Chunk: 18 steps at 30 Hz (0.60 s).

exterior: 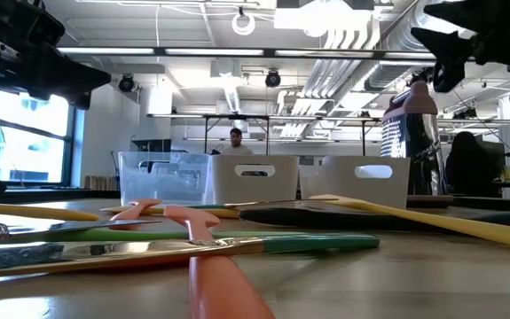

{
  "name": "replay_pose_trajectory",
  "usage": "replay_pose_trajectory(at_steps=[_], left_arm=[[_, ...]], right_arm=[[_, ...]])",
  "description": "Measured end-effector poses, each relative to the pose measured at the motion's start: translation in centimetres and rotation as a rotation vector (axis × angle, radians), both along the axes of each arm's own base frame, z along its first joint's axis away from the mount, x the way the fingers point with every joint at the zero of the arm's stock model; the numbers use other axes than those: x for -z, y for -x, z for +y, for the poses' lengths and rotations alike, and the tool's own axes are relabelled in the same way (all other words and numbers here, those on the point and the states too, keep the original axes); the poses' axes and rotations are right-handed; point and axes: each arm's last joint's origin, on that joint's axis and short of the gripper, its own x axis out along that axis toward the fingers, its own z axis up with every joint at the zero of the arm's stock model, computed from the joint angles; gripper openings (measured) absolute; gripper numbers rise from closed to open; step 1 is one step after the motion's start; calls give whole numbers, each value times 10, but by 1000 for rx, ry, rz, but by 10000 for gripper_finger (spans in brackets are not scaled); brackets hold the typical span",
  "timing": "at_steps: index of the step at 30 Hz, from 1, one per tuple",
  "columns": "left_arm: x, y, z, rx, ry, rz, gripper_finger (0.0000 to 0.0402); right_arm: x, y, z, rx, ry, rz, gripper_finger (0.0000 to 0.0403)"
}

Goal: Pick & Place Kitchen Items
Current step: Put the bottom right yellow spatula into the right white bin

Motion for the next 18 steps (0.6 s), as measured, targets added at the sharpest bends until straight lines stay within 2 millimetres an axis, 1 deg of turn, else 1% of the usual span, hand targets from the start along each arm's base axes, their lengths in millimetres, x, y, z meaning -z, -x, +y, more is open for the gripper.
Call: replay_pose_trajectory(at_steps=[4,7,9,11,14,18], left_arm=[[-1,0,3,-89,10,-7,1],[-1,0,3,-111,71,-14,1],[-1,0,3,-112,91,-15,1],[-1,0,3,-113,100,-17,1],[-1,0,3,-110,101,-19,1],[0,0,2,-71,101,-7,1]], right_arm=[[-31,-6,3,47,201,-3,170],[-54,-19,7,39,258,56,164],[-64,-33,11,36,248,169,156],[-69,-47,16,33,211,319,149],[-82,-66,28,18,113,560,140],[-105,-87,48,29,-12,783,132]])
